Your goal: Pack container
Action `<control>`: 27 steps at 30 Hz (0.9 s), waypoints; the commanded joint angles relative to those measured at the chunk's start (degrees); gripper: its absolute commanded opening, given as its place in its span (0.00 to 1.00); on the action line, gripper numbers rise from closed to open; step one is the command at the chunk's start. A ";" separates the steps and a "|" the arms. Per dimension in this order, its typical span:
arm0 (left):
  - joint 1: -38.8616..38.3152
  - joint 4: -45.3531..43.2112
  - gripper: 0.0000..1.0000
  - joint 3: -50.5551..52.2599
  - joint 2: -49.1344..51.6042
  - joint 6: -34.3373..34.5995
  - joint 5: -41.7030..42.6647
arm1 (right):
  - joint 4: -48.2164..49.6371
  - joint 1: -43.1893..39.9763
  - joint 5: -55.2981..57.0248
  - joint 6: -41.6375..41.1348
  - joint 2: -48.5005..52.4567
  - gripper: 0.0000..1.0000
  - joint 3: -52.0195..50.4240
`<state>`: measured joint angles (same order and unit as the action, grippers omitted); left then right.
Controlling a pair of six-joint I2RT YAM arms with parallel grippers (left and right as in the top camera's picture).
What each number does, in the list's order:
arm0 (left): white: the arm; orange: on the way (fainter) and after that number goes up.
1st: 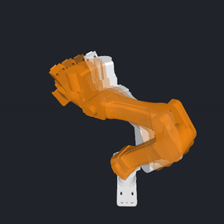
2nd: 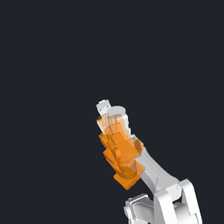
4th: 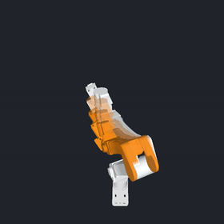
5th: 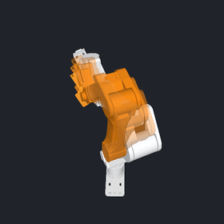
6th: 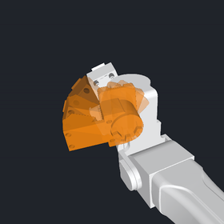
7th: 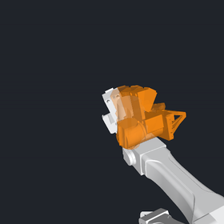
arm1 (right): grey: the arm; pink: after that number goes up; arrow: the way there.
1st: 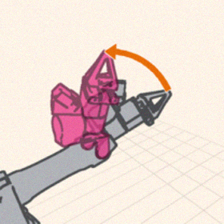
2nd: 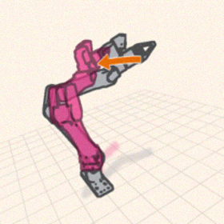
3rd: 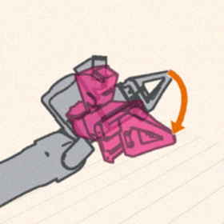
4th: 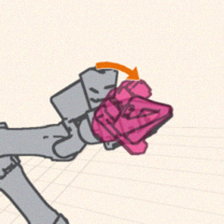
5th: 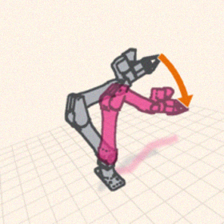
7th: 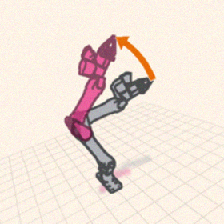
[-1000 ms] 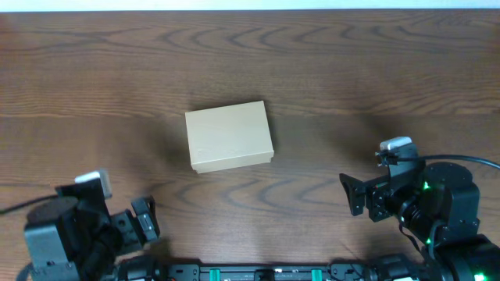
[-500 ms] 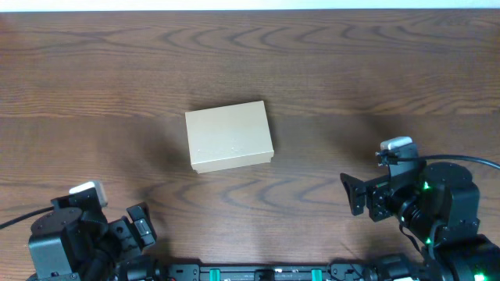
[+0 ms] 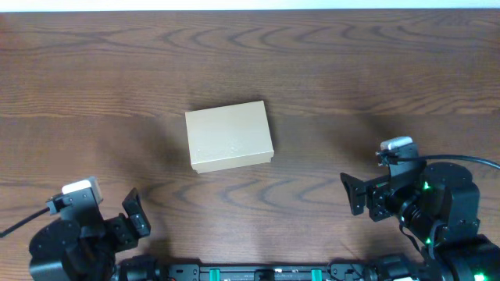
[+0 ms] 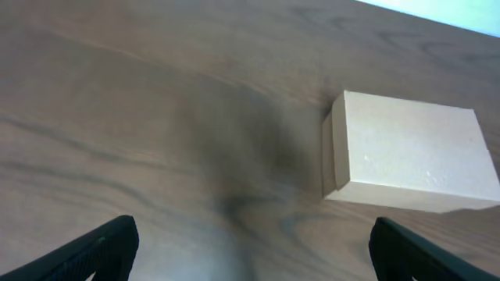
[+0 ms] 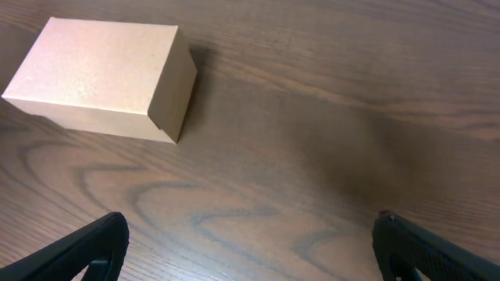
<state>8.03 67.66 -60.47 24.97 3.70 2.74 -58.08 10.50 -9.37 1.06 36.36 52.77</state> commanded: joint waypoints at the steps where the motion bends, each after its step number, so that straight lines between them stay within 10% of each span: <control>1: -0.20 -2.54 0.95 3.80 -2.99 -2.49 -0.68 | -0.07 -0.39 0.15 -0.33 -0.04 0.99 -0.13; 27: -2.49 -19.82 0.95 39.45 -23.47 -8.50 -0.87 | -0.07 -0.39 0.15 -0.33 -0.04 0.99 -0.13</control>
<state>5.78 48.42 -22.31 2.68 -3.92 2.57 -58.08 10.50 -9.37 1.06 36.36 52.75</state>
